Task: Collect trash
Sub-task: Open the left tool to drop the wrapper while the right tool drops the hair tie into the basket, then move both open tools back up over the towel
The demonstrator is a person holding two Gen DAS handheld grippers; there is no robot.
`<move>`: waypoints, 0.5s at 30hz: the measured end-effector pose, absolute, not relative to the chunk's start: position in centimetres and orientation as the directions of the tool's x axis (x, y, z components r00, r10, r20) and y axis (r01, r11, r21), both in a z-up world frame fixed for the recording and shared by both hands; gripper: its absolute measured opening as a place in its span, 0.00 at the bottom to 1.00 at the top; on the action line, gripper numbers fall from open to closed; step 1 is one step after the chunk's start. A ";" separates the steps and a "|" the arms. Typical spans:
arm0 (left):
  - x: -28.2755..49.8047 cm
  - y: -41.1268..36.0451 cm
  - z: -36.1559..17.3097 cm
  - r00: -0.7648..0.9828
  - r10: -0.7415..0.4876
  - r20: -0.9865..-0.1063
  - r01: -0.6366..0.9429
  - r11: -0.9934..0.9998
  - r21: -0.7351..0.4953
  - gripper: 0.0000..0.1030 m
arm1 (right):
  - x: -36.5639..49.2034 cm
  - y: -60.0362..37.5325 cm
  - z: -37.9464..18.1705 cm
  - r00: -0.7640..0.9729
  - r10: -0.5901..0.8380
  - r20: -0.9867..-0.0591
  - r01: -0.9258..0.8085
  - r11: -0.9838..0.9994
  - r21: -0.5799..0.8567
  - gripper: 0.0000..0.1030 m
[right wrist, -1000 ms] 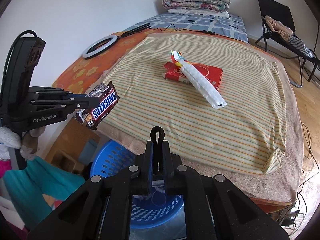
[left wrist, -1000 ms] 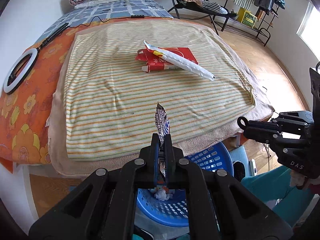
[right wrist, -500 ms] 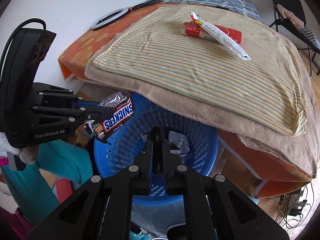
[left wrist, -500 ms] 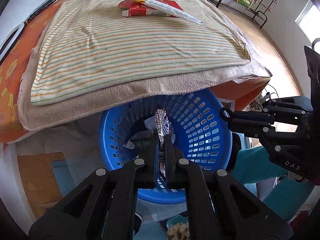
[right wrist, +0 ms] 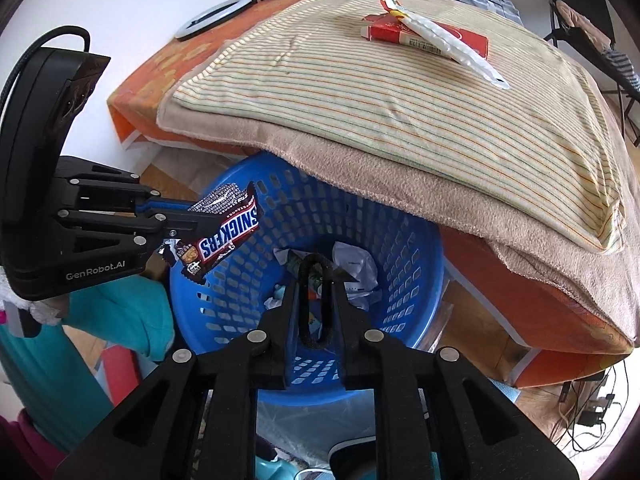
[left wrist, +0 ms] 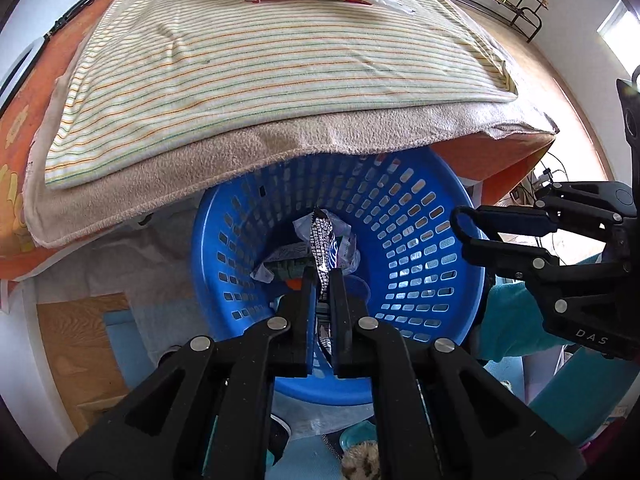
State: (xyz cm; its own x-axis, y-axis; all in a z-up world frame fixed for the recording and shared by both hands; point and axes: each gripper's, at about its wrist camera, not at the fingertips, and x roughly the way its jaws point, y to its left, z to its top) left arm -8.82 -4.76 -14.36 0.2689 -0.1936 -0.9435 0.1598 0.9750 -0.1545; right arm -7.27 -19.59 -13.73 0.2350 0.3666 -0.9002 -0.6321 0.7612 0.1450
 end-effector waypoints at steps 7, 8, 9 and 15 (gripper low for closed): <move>-8.7 -4.4 -14.5 0.270 -0.185 -0.945 0.146 0.978 -0.150 0.43 | -7.4 -19.5 -14.0 0.241 0.343 -0.908 -0.632 0.765 0.122 0.46; -8.7 -4.3 -14.4 0.272 -0.186 -0.944 0.143 0.978 -0.152 0.43 | -7.3 -19.5 -14.0 0.243 0.342 -0.908 -0.631 0.767 0.120 0.50; -8.6 -4.2 -14.4 0.272 -0.186 -0.944 0.140 0.978 -0.153 0.43 | -7.3 -19.6 -13.9 0.245 0.341 -0.908 -0.630 0.768 0.118 0.54; -8.2 -3.9 -13.8 0.282 -0.190 -0.940 0.132 0.978 -0.158 0.44 | -7.1 -19.6 -13.6 0.267 0.327 -0.907 -0.624 0.775 0.096 0.63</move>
State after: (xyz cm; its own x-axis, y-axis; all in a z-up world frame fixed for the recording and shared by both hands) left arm -8.17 -3.87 -13.81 0.2823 -0.1903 -0.9402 0.1323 0.9785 -0.1583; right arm -7.11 -19.61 -13.57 0.2666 0.3266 -0.9068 -0.6243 0.7753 0.0957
